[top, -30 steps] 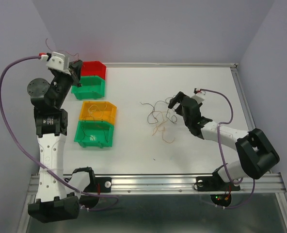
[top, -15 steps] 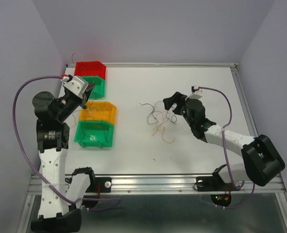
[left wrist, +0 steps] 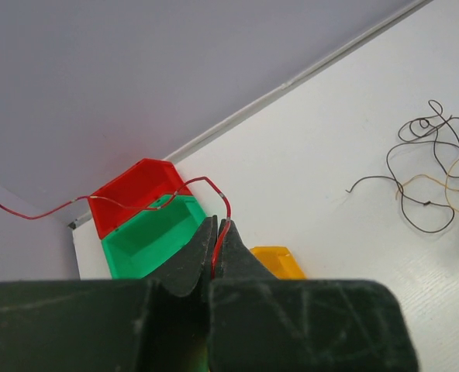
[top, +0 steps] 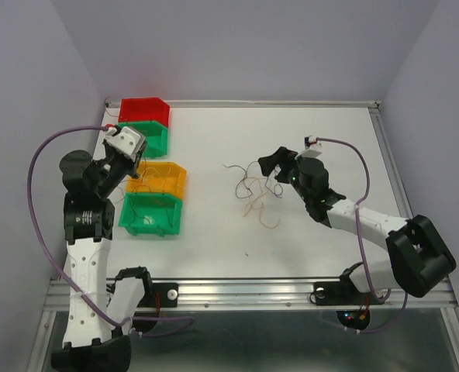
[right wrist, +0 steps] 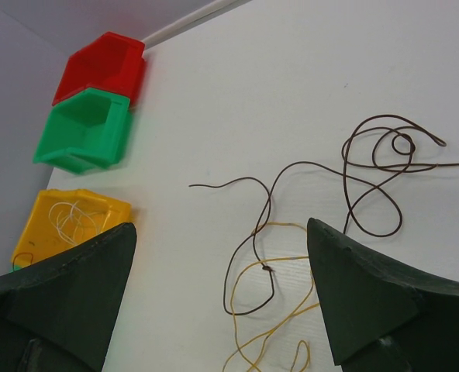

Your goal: Untangle the cables

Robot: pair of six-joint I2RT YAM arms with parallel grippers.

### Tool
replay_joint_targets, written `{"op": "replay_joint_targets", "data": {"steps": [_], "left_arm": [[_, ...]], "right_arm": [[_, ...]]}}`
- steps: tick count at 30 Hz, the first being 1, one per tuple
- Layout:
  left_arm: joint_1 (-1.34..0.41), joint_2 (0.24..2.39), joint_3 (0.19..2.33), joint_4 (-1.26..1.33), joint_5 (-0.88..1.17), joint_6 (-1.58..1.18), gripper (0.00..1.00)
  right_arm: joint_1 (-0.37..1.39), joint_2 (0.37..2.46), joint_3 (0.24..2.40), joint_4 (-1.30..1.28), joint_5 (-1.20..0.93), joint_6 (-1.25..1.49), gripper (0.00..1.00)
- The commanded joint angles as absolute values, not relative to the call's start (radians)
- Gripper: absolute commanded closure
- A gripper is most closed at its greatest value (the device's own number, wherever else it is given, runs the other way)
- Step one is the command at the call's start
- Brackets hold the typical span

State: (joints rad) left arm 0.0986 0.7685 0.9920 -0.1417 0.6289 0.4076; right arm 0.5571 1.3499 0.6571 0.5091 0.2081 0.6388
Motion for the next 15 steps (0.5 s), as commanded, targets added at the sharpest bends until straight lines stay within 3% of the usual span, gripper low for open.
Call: {"op": "replay_joint_targets", "data": {"steps": [1, 15], "left_arm": [[0.1, 0.782, 1.006, -0.107, 0.655, 0.396, 1.0], [0.1, 0.744, 1.184, -0.144, 0.65, 0.411, 0.99]], "right_arm": [[0.56, 1.331, 0.634, 0.577, 0.189, 0.623, 0.05], [0.56, 1.322, 0.63, 0.583, 0.169, 0.629, 0.05]]}}
